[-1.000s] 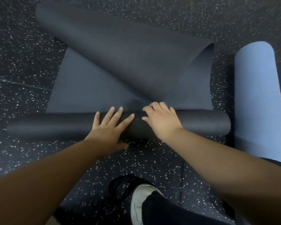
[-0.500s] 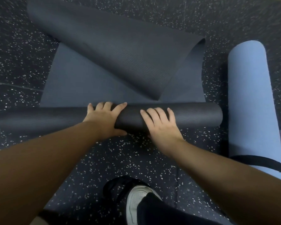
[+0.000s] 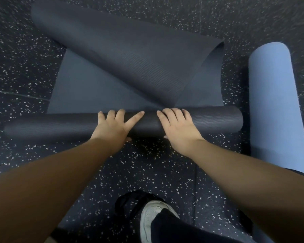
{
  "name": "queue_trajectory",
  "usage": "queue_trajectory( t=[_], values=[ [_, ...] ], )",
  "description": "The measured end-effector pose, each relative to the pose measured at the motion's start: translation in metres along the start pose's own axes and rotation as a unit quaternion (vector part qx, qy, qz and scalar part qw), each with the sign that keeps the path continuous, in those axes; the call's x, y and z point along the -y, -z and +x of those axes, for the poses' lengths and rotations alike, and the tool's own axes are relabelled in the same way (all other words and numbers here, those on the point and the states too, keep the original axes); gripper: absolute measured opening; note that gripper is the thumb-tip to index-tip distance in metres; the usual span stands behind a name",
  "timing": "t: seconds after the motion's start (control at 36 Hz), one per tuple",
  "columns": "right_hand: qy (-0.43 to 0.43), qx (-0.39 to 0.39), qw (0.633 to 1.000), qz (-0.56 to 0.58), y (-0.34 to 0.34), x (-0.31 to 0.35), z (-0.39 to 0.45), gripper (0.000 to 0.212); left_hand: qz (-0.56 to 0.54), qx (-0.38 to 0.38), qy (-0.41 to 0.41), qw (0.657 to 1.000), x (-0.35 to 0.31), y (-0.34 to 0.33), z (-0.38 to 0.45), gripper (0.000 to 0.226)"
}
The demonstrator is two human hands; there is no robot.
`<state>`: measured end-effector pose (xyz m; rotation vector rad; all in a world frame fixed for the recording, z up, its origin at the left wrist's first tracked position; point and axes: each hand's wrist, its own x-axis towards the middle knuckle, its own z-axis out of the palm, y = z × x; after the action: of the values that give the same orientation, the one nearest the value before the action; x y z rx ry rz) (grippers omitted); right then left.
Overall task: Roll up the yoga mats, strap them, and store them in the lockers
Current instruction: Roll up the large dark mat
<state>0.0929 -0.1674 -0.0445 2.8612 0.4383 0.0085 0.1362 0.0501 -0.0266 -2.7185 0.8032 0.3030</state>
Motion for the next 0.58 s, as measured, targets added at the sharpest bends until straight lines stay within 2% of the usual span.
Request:
queue_trajectory(
  t=[0.08, 0.22, 0.28, 0.39, 0.58],
  values=[
    [0.008, -0.027, 0.999, 0.033, 0.0, -0.001, -0.006, 0.112, -0.022, -0.022, -0.016, 0.999, 0.001, -0.004, -0.003, 0.088],
    [0.015, -0.034, 0.994, 0.104, 0.005, 0.002, -0.023, 0.084, -0.082, -0.045, -0.03, 0.995, -0.001, -0.008, -0.016, 0.086],
    [0.018, -0.03, 0.991, 0.129, 0.006, 0.003, -0.029, 0.079, -0.098, -0.044, -0.032, 0.994, -0.002, -0.01, -0.023, 0.087],
    [0.006, -0.007, 0.989, 0.148, 0.007, 0.01, -0.038, 0.081, -0.136, -0.033, -0.032, 0.99, -0.004, -0.011, -0.035, 0.094],
    [-0.028, 0.026, 0.983, 0.179, 0.016, 0.02, -0.041, 0.083, -0.193, 0.027, -0.056, 0.979, -0.001, -0.011, -0.048, 0.089]
  ],
)
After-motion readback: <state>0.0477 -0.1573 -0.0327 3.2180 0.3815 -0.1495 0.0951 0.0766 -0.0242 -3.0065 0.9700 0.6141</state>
